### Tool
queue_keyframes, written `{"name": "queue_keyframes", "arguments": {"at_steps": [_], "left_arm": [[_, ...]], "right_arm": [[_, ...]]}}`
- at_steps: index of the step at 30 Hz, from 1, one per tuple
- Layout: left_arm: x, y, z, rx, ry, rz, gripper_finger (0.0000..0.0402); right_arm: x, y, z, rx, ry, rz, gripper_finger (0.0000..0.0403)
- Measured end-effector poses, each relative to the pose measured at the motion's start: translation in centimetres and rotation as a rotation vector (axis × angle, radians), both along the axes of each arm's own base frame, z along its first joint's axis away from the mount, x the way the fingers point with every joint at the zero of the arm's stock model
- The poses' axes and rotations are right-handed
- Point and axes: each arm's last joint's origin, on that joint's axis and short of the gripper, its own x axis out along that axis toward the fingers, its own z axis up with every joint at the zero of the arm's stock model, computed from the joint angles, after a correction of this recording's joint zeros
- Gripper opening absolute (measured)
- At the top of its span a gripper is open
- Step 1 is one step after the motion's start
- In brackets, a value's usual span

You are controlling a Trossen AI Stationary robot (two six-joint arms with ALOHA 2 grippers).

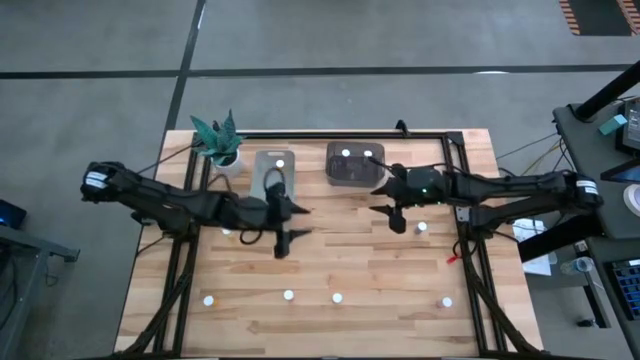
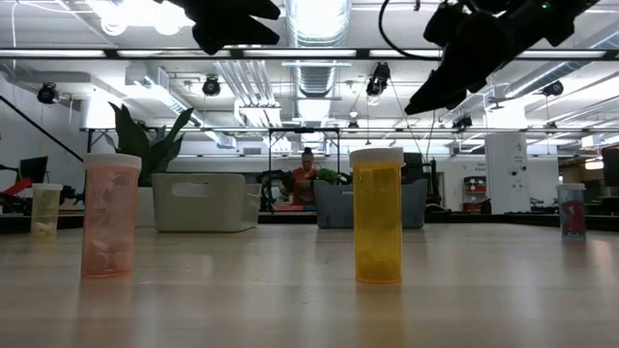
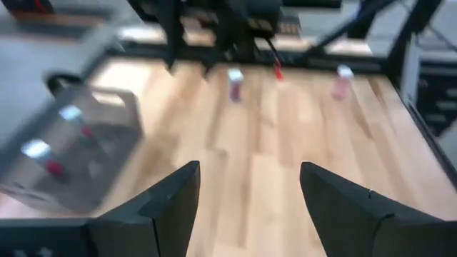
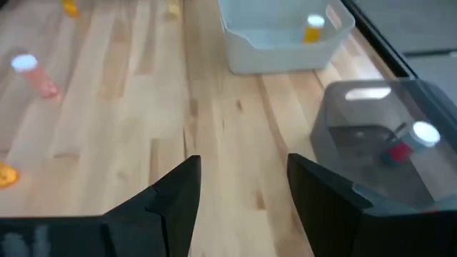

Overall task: Pick and place medicine bottles into bin by pill shape (circle, oval)
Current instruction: Put the left pink tablet bottle into the gray bin

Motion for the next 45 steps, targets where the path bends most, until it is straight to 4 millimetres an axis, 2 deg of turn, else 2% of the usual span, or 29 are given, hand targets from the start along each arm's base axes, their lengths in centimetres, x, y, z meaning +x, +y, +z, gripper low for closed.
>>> {"name": "queue_keyframes", "arguments": {"at_steps": [7,10,13,18,21,26,29,34,38,45], "left_arm": [[1.7,-4.0,0.5,0.006,0.324,-0.076,0.0226],[1.1,-5.7,0.2,-0.024,0.504,-0.074,0.0226],[-0.1,-7.6,-0.7,-0.081,0.609,-0.041,0.0226],[-2.2,-10.8,-2.5,-0.212,0.637,0.021,0.0226],[-2.9,-12.4,-3.6,-0.225,0.640,0.069,0.0226],[-3.3,-14.6,-6.8,-0.206,0.676,0.073,0.0226],[-2.8,-15.3,-8.3,-0.196,0.690,0.080,0.0226],[-1.1,-16.3,-9.4,-0.204,0.611,0.045,0.0226],[-0.2,-16.0,-10.8,-0.187,0.626,0.074,0.0226],[0.9,-15.7,-11.1,-0.185,0.579,0.083,0.0222]], "right_arm": [[-1.0,0.2,-0.6,-0.027,-0.063,0.014,0.0201],[-1.3,0.3,-1.1,-0.030,-0.081,0.016,0.0201],[-1.4,0.3,-1.8,-0.028,-0.091,0.021,0.0201],[-1.5,0.3,-2.4,-0.030,-0.099,0.024,0.0201],[-1.5,0.3,-2.5,-0.029,-0.099,0.024,0.0201],[-1.6,0.3,-2.4,-0.030,-0.100,0.024,0.0201],[-1.6,0.3,-2.5,-0.031,-0.099,0.025,0.0201],[-1.6,0.3,-2.4,-0.045,-0.098,0.032,0.0201],[-1.6,0.3,-2.5,-0.047,-0.097,0.033,0.0201],[-1.6,0.3,-2.4,-0.055,-0.097,0.038,0.0201]]}}
